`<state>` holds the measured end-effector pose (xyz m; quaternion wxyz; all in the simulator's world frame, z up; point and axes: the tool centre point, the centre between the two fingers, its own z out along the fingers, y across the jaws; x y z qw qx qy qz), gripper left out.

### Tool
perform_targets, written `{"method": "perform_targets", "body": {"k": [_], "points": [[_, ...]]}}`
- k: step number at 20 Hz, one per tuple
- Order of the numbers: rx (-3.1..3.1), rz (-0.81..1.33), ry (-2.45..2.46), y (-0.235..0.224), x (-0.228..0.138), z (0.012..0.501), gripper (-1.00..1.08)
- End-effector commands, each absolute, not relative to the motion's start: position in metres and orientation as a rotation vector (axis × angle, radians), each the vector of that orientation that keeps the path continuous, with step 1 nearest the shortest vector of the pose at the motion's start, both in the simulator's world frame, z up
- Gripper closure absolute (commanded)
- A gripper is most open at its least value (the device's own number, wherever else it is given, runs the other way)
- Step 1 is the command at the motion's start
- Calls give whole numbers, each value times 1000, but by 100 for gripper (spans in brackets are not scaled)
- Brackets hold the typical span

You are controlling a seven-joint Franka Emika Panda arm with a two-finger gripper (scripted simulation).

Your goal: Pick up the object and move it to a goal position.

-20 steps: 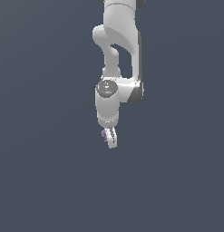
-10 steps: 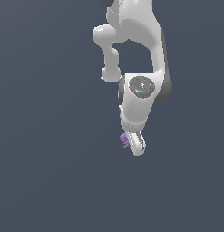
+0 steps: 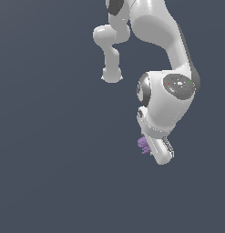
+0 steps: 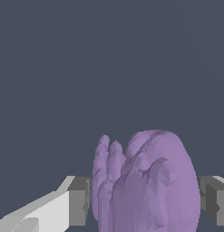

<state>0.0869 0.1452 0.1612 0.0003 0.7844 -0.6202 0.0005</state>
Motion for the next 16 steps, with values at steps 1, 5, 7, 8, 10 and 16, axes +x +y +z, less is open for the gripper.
{"method": "perform_targets", "body": {"k": [1, 5, 7, 8, 10, 16], "points": [[2463, 1, -1949, 158, 94, 167, 108], [2463, 1, -1949, 172, 103, 174, 108], [2463, 0, -1949, 178, 107, 177, 108], [2463, 0, -1949, 180, 108, 178, 108], [2463, 0, -1949, 183, 111, 180, 108], [2463, 0, -1949, 189, 115, 183, 108]]}}
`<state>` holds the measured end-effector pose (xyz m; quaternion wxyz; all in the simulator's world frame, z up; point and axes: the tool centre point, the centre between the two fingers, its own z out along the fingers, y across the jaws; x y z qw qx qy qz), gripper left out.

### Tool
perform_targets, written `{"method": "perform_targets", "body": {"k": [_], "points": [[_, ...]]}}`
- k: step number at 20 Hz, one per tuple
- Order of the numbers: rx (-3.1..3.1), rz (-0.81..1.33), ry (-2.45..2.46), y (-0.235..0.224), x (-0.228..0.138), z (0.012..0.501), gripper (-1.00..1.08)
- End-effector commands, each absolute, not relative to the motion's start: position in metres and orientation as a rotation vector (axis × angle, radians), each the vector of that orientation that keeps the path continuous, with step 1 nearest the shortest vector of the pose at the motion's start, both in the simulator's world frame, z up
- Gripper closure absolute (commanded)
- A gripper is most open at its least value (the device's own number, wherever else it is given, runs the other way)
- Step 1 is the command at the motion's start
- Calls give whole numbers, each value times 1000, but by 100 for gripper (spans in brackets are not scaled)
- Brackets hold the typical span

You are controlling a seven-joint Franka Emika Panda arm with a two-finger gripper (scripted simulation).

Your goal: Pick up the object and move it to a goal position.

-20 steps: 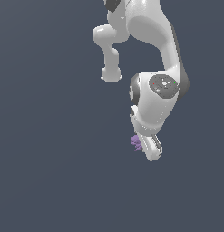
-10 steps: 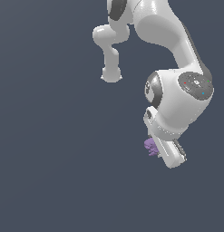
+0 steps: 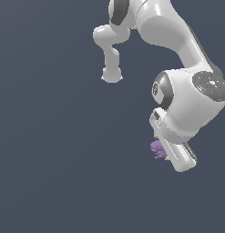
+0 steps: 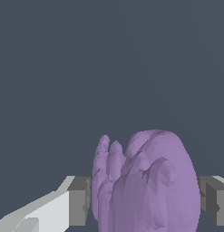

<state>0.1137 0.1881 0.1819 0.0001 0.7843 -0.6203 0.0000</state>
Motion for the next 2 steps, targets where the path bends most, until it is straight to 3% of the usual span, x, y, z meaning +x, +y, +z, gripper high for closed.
{"method": "perform_targets", "body": {"k": [1, 2], "points": [[2463, 0, -1949, 189, 115, 183, 108], [2463, 0, -1949, 189, 115, 183, 108]]}}
